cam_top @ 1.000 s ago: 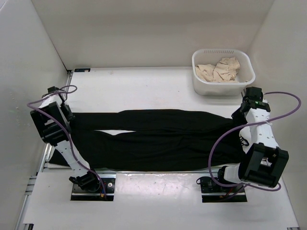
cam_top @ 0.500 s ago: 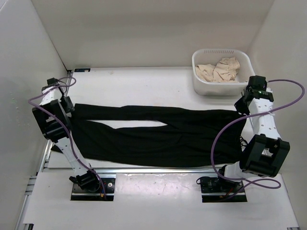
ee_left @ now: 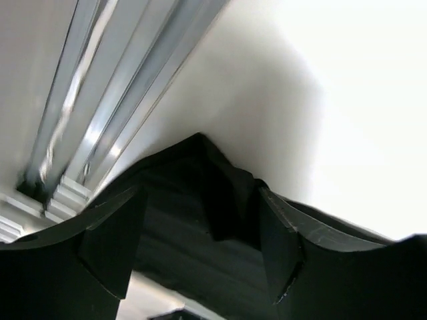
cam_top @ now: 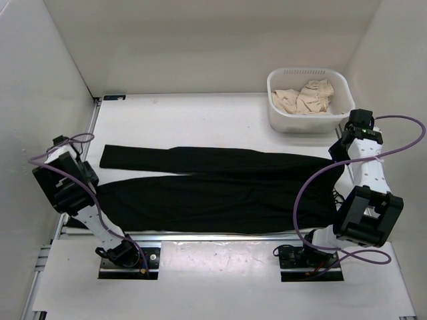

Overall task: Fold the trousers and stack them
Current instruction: Fold the trousers

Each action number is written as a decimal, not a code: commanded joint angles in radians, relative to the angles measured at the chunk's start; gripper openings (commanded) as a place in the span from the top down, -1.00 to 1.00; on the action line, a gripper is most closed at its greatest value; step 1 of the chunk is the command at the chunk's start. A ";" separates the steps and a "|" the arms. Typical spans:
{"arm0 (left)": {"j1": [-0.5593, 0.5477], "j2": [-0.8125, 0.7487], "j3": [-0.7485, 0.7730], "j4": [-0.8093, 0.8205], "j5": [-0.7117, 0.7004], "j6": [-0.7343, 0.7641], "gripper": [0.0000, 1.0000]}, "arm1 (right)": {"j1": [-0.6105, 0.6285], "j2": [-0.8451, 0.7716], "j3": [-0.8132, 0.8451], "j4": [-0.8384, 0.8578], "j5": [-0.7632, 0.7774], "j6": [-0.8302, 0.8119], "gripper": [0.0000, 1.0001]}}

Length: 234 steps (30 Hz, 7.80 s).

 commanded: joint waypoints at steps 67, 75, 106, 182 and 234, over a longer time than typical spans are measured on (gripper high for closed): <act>0.089 -0.389 -0.083 -0.018 -0.238 0.002 0.72 | -0.022 -0.421 -0.313 -0.234 0.098 -0.063 1.00; 0.121 -0.458 -0.202 -0.008 -0.270 0.002 0.72 | -0.022 -0.537 -0.420 -0.303 0.068 -0.031 1.00; 0.189 -0.494 -0.259 -0.079 -0.193 0.002 -0.59 | -0.031 -0.603 -0.393 -0.313 0.120 0.104 0.06; -0.189 -0.219 -0.227 0.113 -0.089 0.002 0.72 | -0.145 0.144 -0.443 0.479 -0.140 0.179 1.00; -0.436 -0.162 -0.129 0.001 -0.144 0.002 0.51 | 1.383 0.114 0.230 0.112 0.205 -0.010 -0.75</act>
